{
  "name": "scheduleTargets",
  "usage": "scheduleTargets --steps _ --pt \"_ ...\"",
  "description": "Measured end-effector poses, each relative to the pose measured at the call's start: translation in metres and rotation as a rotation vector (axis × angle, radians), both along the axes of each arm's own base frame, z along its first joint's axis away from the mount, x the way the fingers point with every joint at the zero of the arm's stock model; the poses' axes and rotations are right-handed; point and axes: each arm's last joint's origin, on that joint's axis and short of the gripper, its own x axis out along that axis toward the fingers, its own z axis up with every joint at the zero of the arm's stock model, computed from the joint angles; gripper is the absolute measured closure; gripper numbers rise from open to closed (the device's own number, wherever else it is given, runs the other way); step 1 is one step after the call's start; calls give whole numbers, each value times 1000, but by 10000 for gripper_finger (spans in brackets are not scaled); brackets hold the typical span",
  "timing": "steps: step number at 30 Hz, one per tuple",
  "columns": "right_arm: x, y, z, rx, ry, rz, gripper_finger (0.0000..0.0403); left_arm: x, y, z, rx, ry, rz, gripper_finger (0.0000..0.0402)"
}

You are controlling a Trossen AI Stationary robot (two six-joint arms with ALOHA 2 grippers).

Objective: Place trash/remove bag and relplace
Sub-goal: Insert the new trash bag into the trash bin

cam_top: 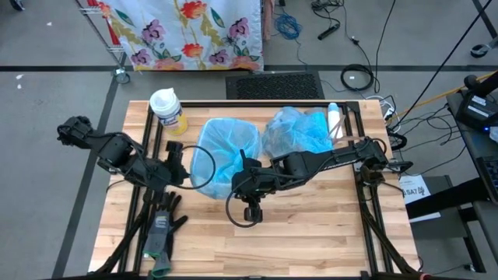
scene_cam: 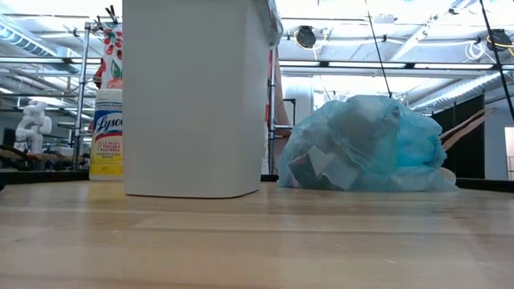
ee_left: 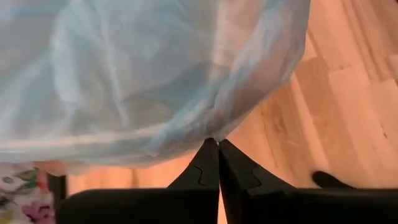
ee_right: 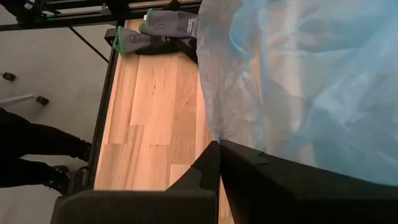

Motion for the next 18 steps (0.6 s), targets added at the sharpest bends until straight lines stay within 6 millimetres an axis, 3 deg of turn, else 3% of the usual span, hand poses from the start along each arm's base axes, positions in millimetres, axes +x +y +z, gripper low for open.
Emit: scheduleTargets --steps 10,18 --pt "-1 -2 -1 -44 12 -33 403 10 -9 -39 -27 82 92 401" --pt "-3 -2 -3 -51 38 -30 403 8 -9 -36 -107 78 184 401"
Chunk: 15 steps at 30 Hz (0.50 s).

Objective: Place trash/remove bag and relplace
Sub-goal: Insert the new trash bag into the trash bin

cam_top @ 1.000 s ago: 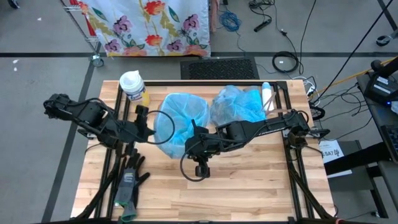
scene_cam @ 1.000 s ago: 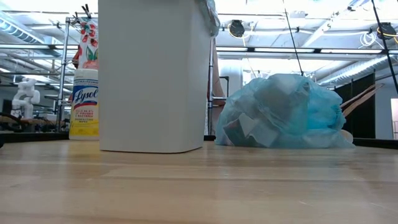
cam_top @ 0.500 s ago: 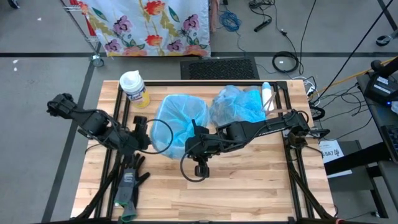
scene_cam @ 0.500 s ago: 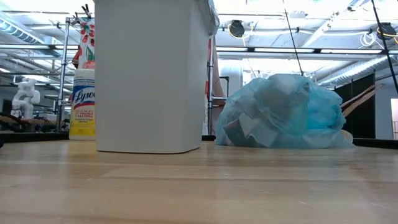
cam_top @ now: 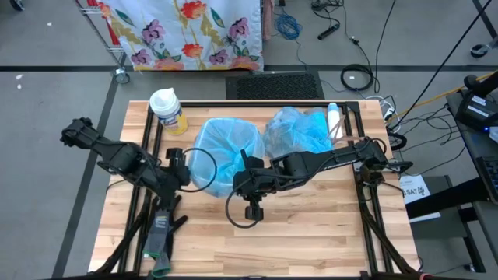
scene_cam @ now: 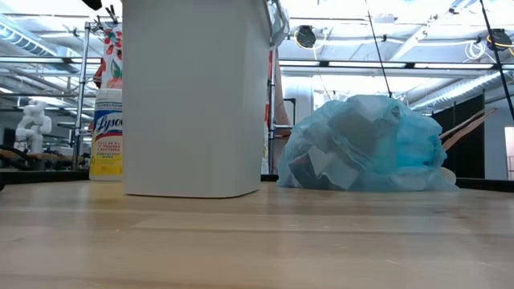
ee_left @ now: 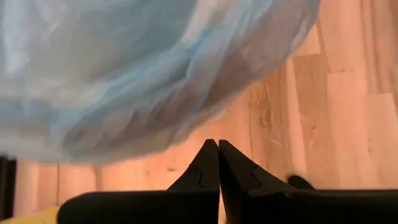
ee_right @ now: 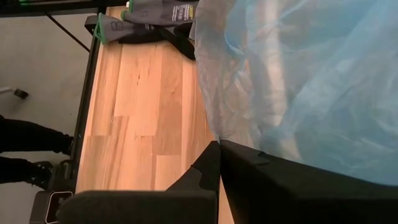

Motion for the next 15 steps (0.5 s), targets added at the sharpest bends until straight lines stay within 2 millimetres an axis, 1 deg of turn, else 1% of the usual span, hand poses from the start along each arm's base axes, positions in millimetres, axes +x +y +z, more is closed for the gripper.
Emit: scheduleTargets --steps 4,8,11,15 --pt "0 0 0 0 0 1 403 -11 1 8 -36 -10 23 401" --pt "0 0 0 -4 0 6 403 -23 6 15 -31 -19 70 401" --pt "0 0 0 -4 -1 6 403 -28 11 22 -19 -75 116 401" --pt "0 0 0 -4 -2 7 403 -33 15 33 -44 -153 128 401"
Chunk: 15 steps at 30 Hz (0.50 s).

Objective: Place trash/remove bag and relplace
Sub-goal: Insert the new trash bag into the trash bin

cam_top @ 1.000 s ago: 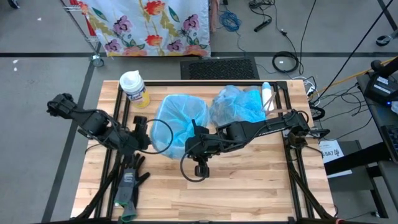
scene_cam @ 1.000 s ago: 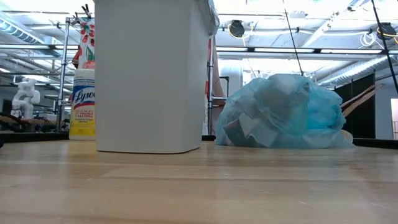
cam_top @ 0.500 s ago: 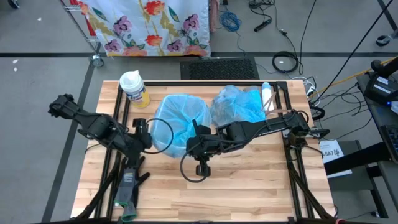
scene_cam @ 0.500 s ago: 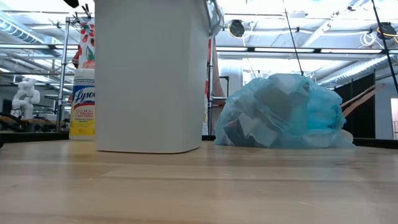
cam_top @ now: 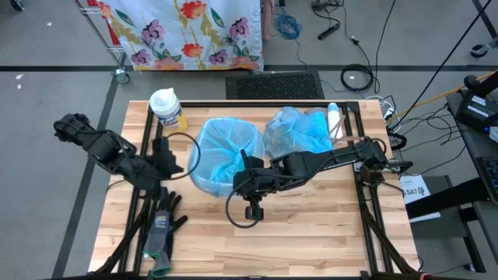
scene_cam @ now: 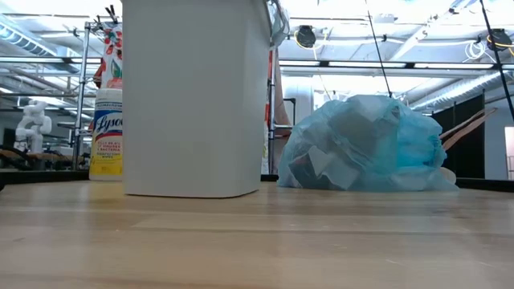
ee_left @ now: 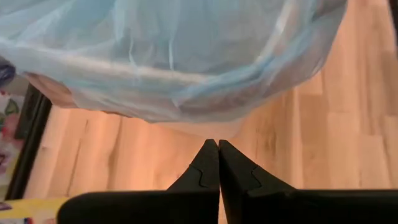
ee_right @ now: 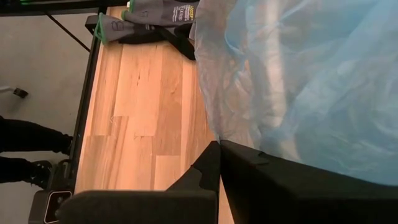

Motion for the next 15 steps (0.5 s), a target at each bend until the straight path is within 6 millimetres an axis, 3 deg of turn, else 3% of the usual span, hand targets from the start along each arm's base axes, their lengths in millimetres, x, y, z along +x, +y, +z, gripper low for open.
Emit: scheduleTargets --steps 9,15 --pt "0 0 0 1 -1 0 403 -2 0 11 -107 -117 -31 390" --pt "0 0 0 1 -1 0 403 3 -2 12 -45 -147 -36 389"
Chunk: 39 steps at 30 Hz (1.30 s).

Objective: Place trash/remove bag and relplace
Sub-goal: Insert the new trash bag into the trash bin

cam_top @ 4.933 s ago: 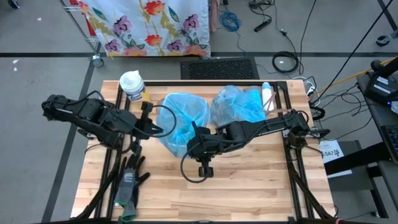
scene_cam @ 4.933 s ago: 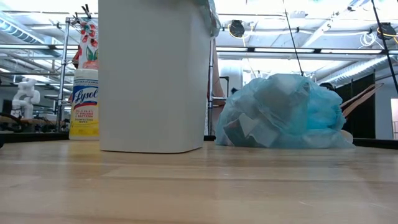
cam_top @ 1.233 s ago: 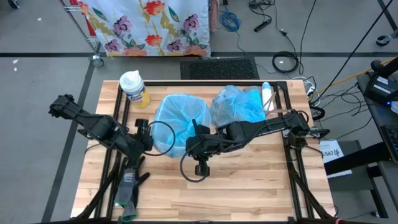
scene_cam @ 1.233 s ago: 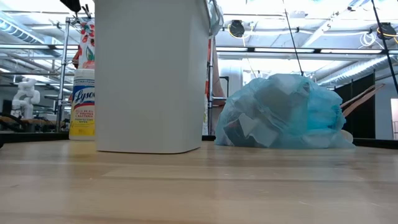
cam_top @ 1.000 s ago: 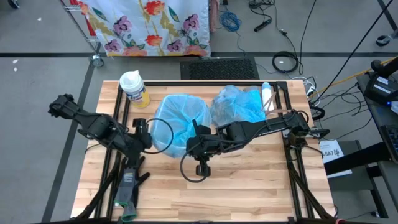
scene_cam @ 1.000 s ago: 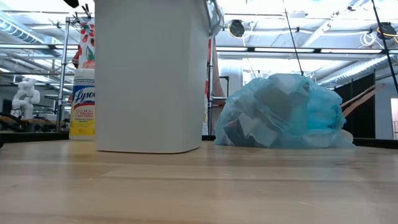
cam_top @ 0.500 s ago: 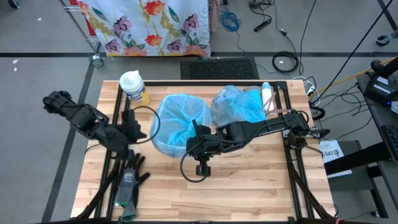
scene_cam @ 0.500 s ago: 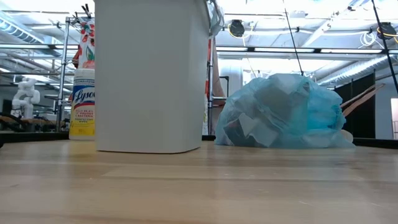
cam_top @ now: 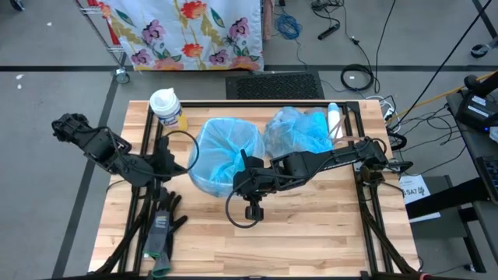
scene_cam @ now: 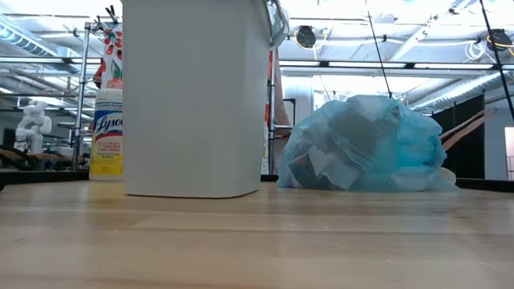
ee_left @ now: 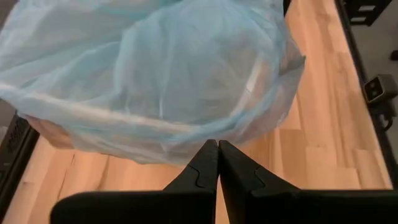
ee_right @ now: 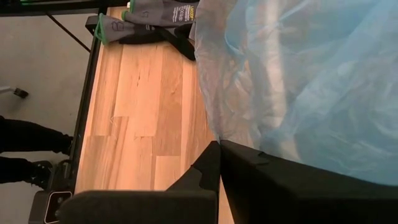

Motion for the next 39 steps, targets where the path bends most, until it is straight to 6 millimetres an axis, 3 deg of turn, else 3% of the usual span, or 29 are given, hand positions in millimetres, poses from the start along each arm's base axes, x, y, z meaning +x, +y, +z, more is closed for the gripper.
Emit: scheduleTargets --steps 12,20,31,39 --pt "3 1 3 6 -45 5 403 24 -13 -18 123 101 7 387" --pt "5 1 4 -3 -68 21 403 36 -19 -44 157 99 62 387" --pt "4 1 4 9 -61 7 402 39 -22 -58 94 114 83 387" --pt "1 0 10 42 -73 -16 349 35 -21 -56 45 113 78 387"
